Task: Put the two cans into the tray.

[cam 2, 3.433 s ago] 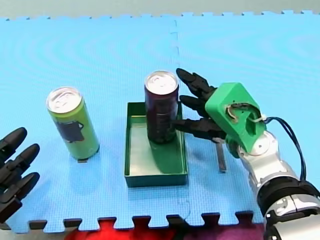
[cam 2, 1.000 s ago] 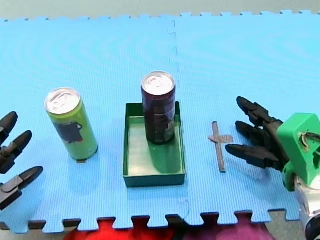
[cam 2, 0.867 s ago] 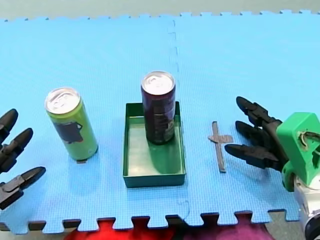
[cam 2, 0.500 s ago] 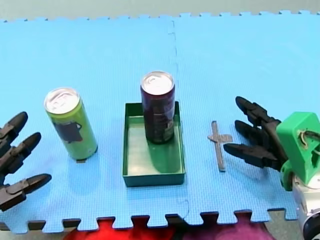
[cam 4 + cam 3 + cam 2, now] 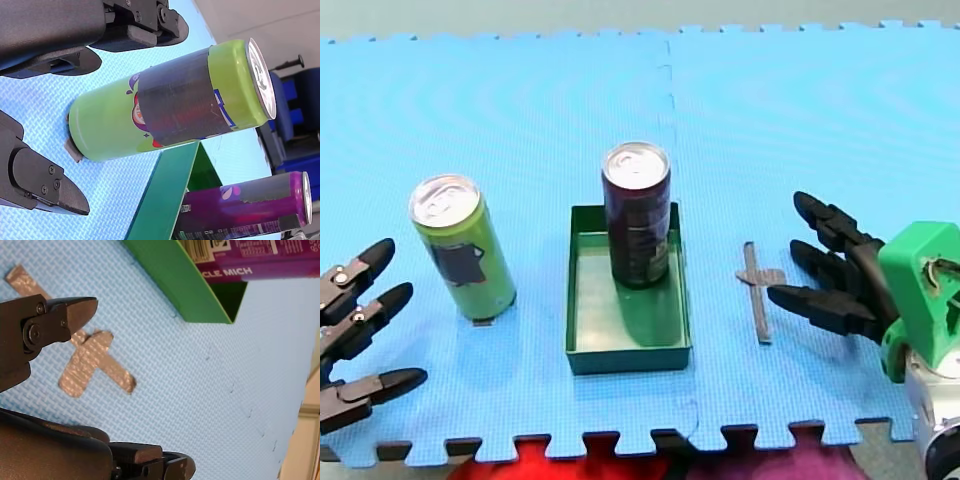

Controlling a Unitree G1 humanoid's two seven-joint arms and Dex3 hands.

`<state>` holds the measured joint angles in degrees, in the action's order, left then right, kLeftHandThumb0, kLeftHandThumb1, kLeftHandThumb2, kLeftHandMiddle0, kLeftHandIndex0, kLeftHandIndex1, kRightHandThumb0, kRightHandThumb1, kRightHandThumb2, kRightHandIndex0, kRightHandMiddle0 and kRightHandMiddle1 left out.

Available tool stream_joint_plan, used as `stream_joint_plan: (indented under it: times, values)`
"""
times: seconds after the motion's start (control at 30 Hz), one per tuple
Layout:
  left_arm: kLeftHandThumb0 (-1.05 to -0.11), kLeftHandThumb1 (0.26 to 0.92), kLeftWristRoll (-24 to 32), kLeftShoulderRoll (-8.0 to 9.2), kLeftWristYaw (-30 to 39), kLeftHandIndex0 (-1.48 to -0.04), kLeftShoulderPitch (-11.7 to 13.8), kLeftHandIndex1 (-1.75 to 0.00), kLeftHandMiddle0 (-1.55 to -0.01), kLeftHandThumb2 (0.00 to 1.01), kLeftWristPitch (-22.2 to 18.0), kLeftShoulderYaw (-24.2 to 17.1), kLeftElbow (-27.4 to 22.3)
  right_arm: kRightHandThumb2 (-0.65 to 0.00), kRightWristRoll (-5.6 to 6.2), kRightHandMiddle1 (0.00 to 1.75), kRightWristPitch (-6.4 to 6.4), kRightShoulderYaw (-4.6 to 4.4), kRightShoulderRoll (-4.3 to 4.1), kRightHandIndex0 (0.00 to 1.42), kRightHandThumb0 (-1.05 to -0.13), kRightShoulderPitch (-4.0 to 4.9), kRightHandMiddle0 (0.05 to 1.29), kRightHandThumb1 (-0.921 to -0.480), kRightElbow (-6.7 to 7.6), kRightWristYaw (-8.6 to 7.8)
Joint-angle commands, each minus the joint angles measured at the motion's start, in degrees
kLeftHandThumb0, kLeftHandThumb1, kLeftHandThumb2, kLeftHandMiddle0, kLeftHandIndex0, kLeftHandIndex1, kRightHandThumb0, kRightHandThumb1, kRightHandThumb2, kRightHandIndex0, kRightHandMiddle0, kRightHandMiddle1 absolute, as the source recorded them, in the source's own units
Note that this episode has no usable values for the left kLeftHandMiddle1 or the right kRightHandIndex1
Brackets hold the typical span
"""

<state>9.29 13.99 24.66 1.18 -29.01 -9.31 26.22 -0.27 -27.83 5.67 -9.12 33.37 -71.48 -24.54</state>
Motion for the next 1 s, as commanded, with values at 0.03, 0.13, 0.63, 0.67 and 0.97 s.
stream_joint_plan:
  times: [0.03, 0.13, 0.63, 0.67, 0.97]
  values:
    - [-1.048, 0.791, -0.4, 0.28, -0.3, -0.17, -0.7, 0.00, -0.31, 0.02, 0.1, 0.4, 0.7, -0.001, 0.05, 0.00, 0.37, 0.10, -0.13, 0.21, -1.048, -0.37, 0.12, -0.841, -0.27, 0.00]
    - [-1.048, 0.801, -0.9, 0.31, -0.7, -0.17, -1.2, 0.00, -0.32, 0.02, -0.1, 0.6, 1.4, -0.002, 0.14, 0.00, 0.34, 0.21, -0.18, 0.20, -1.048, -0.45, 0.12, -0.843, -0.20, -0.17]
    - [-1.048, 0.839, 2.1, 1.15, 3.0, -0.17, -5.8, 0.00, -0.34, 0.02, -1.2, -0.7, 9.2, -0.005, 0.15, 0.00, 0.61, 0.40, -0.30, 0.19, -1.048, -0.57, 0.11, -0.855, -0.22, -0.14]
    - [-1.048, 0.838, 2.7, 1.12, 3.6, -0.17, -6.2, 0.00, -0.34, 0.02, -1.1, -0.9, 9.9, -0.005, 0.14, 0.00, 0.64, 0.40, -0.31, 0.18, -1.048, -0.58, 0.11, -0.856, -0.23, -0.13]
    - [-1.048, 0.809, 6.1, 0.65, 7.2, -0.15, -8.6, 0.00, -0.34, 0.00, 0.6, -2.2, 12.7, -0.006, 0.70, 0.00, 0.93, 0.96, -0.39, 0.18, -1.048, -0.43, 0.11, -0.862, -0.42, -0.56]
